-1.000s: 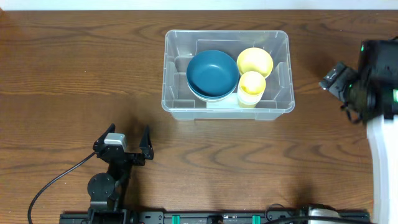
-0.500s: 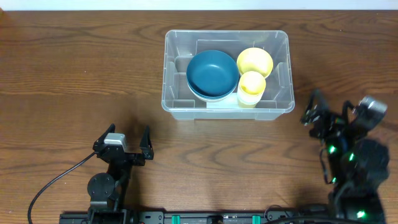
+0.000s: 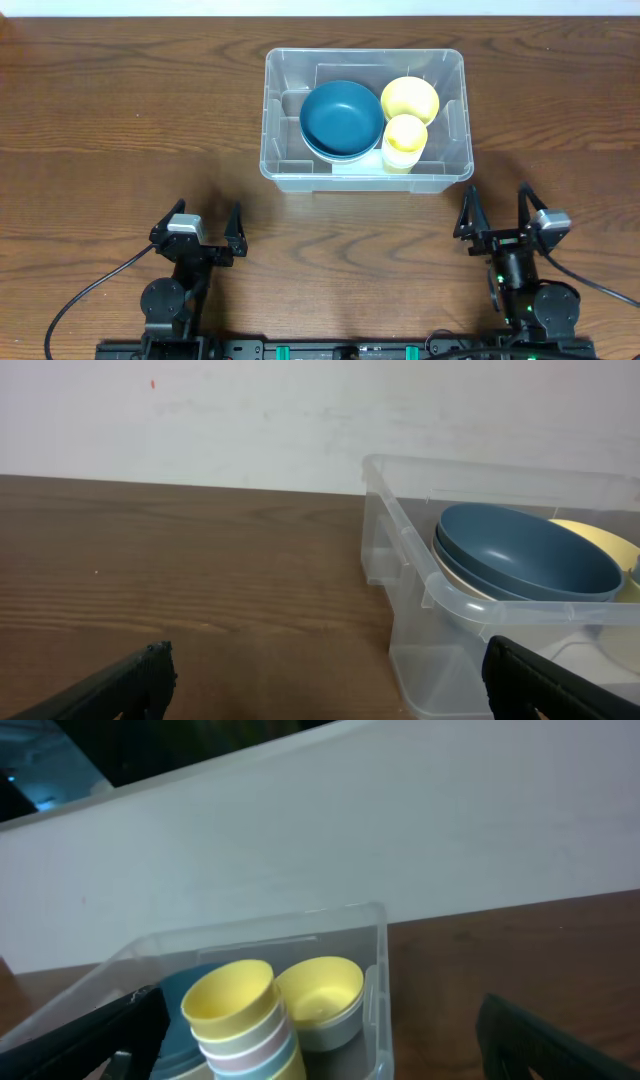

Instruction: Pack container

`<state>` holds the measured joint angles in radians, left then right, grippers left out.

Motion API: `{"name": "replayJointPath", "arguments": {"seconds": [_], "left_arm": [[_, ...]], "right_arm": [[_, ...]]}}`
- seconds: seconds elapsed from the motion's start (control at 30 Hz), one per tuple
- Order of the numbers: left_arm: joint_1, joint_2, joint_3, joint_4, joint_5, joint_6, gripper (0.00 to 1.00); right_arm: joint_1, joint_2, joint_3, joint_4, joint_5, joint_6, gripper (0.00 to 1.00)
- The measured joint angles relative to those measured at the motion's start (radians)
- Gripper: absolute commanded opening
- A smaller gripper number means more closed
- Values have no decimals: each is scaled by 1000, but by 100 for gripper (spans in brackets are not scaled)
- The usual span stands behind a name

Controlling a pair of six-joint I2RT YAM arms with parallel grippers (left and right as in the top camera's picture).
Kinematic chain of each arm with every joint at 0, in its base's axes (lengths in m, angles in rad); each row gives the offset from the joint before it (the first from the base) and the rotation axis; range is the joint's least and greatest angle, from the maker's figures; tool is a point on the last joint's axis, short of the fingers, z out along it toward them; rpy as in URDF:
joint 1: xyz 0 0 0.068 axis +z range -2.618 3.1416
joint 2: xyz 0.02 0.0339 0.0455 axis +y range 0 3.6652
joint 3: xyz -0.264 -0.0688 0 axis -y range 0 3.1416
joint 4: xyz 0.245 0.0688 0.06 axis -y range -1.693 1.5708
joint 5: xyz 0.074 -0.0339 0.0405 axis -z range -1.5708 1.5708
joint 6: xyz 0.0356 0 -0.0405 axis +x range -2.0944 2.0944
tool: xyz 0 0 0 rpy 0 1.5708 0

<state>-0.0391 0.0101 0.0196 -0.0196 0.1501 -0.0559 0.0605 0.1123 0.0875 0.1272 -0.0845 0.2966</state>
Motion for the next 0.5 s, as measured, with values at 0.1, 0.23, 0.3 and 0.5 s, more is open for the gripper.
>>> {"name": "replayJointPath", "arguments": {"seconds": [0.1,0.23,0.3,0.5], "left_arm": [[0,0,0,0,0,0,98],[0,0,0,0,0,0,98],[0,0,0,0,0,0,98],[0,0,0,0,0,0,98]], "right_arm": [[0,-51,-32,-7,-8,-14,99],[0,-95,-56,-20,-13,-23,99],[0,-98,-63,-37,-14,-24,99],[0,-100,-77,-171,-13,-98,99]]}}
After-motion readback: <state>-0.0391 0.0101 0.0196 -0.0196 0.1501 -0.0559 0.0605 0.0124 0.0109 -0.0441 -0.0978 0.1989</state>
